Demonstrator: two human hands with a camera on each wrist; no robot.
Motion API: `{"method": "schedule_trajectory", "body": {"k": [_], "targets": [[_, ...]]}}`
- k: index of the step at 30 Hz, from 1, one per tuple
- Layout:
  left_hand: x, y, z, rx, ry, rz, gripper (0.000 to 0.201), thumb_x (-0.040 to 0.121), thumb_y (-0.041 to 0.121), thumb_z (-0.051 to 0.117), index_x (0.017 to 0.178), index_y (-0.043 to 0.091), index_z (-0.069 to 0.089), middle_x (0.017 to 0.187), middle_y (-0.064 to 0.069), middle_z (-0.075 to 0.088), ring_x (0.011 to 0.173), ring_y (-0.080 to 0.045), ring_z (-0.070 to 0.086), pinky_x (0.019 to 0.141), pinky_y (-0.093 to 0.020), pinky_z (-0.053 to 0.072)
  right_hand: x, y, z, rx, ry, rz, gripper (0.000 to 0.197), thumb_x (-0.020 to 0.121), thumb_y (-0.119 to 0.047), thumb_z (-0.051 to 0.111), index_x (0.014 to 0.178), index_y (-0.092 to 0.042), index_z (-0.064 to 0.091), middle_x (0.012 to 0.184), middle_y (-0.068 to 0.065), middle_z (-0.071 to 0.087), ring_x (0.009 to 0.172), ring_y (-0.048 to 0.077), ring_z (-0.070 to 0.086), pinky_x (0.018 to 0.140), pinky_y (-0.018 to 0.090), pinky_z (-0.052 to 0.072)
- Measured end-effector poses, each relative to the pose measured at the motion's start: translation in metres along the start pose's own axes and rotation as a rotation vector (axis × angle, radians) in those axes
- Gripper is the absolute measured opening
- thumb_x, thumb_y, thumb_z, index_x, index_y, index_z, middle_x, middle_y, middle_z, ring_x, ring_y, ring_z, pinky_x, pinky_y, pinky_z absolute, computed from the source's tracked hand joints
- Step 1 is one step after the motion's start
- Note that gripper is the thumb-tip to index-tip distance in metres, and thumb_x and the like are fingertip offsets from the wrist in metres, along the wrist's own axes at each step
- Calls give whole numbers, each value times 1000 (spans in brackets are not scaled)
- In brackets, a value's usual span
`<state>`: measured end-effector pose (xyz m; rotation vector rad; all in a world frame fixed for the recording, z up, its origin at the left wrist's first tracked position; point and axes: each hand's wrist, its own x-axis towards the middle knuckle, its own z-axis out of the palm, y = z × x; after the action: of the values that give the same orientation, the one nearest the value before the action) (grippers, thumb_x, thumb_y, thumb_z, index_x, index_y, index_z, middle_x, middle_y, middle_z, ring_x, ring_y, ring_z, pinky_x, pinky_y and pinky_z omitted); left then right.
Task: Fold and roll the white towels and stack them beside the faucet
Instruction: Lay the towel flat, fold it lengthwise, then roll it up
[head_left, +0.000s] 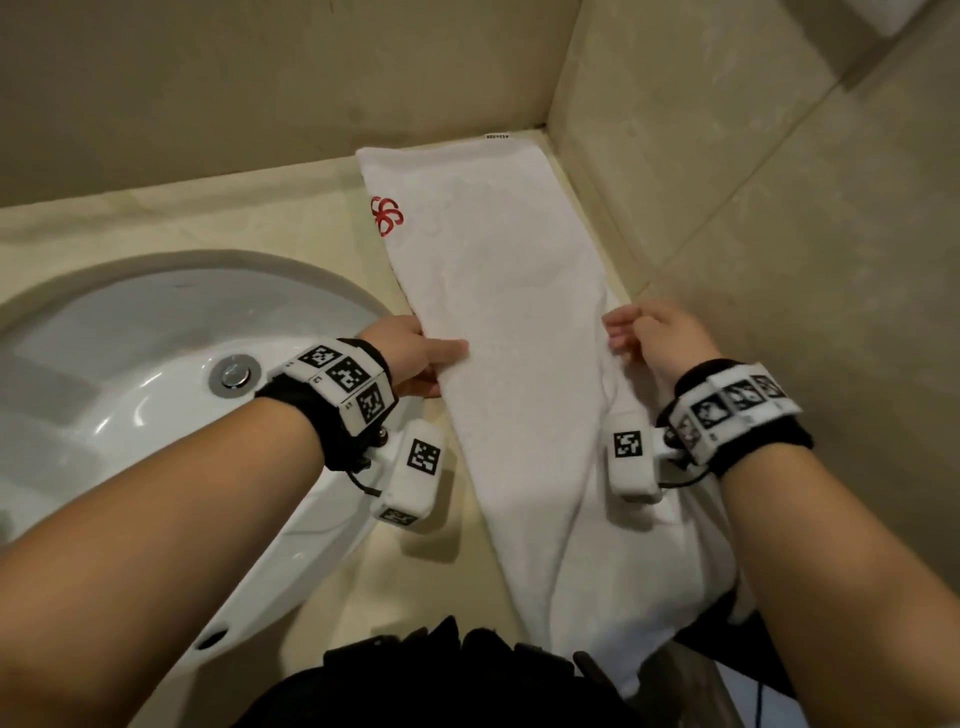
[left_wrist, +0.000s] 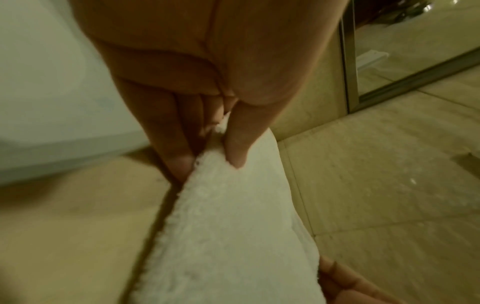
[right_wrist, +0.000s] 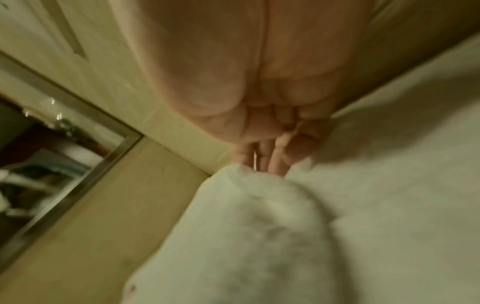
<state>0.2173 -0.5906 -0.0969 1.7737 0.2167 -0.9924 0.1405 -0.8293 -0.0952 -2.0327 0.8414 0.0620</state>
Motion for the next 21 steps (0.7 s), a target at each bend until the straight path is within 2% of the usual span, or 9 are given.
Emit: {"method": "schedule_trajectory", "body": {"k": [2, 5, 8, 10, 13, 14, 16, 19, 21], "targets": [[-6, -5, 5, 63, -2, 17, 23, 83, 15, 66, 102, 5, 58, 90, -9, 66, 74, -22, 65, 61, -27, 59, -9, 10, -5, 38, -105, 26, 34, 84, 12, 34, 78, -12, 57, 76, 3, 57, 62, 4, 59, 60, 16, 44], [-13, -8, -2, 27, 8, 42, 21, 86, 10, 61, 105, 5, 58, 86, -5, 65, 71, -18, 63, 53, -21, 58, -19, 16, -8, -250, -194, -142, 21, 85, -2, 54, 104, -11, 58, 90, -1, 58, 84, 13, 54, 79, 24, 42], [-14, -11, -19, 24, 31, 29, 25, 87, 9, 60, 110, 4, 57, 101, -10, 65, 83, -23, 64, 72, -29, 58, -31, 11, -2, -124, -197, -233, 10, 84, -15, 63, 85, -20, 54, 76, -7, 56, 71, 8, 52, 68, 14, 42], [-16, -14, -26, 17, 42, 26, 25, 87, 8, 59, 111, 4, 57, 101, -10, 64, 80, -21, 63, 79, -34, 54, -37, 9, 5, 78, -201, -229, 15, 86, -15, 60, 76, -22, 52, 74, -1, 57, 68, 12, 53, 68, 18, 45], [-22, -18, -26, -7, 52, -2, 8, 86, 8, 60, 82, 8, 54, 74, -8, 58, 64, -18, 57, 65, -30, 59, -33, 15, 2, 142, 33, -99, 20, 85, -16, 55, 67, -21, 48, 65, 0, 53, 64, 19, 50, 60, 29, 44], [-24, -20, -24, -18, 57, -9, 19, 85, 8, 61, 72, 10, 48, 67, -8, 53, 61, -18, 55, 62, -28, 57, -33, 17, -1, 68, 100, -26, 21, 85, -21, 53, 65, -19, 47, 63, -1, 51, 64, 21, 47, 63, 30, 41], [-30, -25, -19, -34, 48, -6, 27, 84, 8, 63, 66, 10, 43, 62, -7, 51, 58, -18, 54, 58, -25, 56, -37, 21, -1, 64, 58, 37, 26, 88, -26, 48, 64, -17, 48, 61, 2, 48, 61, 22, 44, 60, 28, 39], [-39, -31, -12, -13, 11, 1, 20, 83, 10, 65, 69, 10, 50, 62, -5, 57, 53, -15, 58, 52, -21, 56, -52, 26, 2, 380, -44, 37, 24, 80, 3, 40, 63, -8, 54, 62, 8, 49, 58, 19, 45, 42, 20, 42], [-45, -34, -8, 7, -13, -1, 14, 82, 10, 66, 76, 10, 54, 68, -6, 62, 56, -16, 61, 56, -23, 57, -57, 29, 0, 394, -106, -6, 28, 79, 12, 43, 79, -9, 61, 75, 4, 59, 70, 14, 54, 54, 12, 46]]}}
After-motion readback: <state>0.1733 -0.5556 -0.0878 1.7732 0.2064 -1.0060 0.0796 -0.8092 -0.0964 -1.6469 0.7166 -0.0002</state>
